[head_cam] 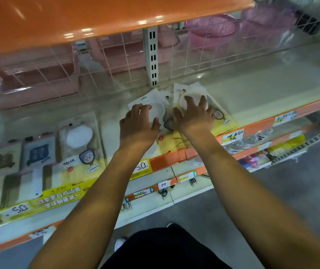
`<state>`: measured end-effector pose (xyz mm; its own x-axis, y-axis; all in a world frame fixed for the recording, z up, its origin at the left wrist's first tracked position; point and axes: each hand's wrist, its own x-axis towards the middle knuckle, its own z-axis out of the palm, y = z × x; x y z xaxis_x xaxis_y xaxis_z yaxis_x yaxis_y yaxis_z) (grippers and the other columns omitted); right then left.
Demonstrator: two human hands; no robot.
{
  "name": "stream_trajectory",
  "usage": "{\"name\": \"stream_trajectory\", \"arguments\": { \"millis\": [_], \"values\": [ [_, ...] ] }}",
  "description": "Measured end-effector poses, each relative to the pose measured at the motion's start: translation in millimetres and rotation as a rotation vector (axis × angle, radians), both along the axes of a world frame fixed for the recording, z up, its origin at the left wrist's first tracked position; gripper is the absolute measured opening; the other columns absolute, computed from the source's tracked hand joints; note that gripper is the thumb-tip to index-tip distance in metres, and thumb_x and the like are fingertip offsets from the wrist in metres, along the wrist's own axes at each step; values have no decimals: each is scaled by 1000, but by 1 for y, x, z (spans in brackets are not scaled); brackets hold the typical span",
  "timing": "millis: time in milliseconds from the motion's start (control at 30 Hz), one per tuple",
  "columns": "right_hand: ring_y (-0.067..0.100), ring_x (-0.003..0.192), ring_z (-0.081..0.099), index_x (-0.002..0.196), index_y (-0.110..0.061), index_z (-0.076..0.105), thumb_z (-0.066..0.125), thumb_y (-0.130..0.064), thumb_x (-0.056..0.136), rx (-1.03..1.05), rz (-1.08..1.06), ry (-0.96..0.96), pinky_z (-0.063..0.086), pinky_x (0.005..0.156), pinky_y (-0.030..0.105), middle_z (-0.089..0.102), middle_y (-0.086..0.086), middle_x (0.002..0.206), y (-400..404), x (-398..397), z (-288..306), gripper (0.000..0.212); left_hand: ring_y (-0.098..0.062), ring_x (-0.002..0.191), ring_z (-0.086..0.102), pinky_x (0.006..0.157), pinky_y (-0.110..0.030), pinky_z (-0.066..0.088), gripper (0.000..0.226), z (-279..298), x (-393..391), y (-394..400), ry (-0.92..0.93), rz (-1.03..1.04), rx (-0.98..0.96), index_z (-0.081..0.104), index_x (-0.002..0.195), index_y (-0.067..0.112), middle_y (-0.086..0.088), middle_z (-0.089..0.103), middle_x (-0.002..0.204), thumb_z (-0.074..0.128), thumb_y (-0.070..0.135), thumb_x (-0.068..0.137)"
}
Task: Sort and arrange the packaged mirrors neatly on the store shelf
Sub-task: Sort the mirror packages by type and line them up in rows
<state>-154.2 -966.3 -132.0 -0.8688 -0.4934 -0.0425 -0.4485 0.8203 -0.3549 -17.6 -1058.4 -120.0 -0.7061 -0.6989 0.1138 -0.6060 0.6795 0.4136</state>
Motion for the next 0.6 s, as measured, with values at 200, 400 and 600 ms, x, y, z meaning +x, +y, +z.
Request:
{"name": "stream_trajectory", "arguments": {
  "millis": [200,400,600],
  "values": [
    [50,138,19,137,-36,34,47,-59,90,129,60,-35,25,112,55,13,14,158,-1,-14,-8,54,-27,125,46,99,-42,36,44,1,-10,3,-9,45,-5,45,135,21,-3,42,141,47,39,95],
    [47,132,27,132,-36,40,52,-54,89,99,64,-14,33,104,52,18,13,155,-4,-15,-9,48,-27,124,46,99,-42,36,44,0,-16,6,-11,66,-1,45,135,21,-4,42,140,47,39,95],
    [42,123,35,131,-28,48,52,-34,90,-13,67,27,39,97,46,35,10,143,1,-18,-13,41,-27,127,45,101,-44,37,44,-5,-16,5,-13,78,13,45,135,21,-4,41,142,48,39,95]
  ]
}}
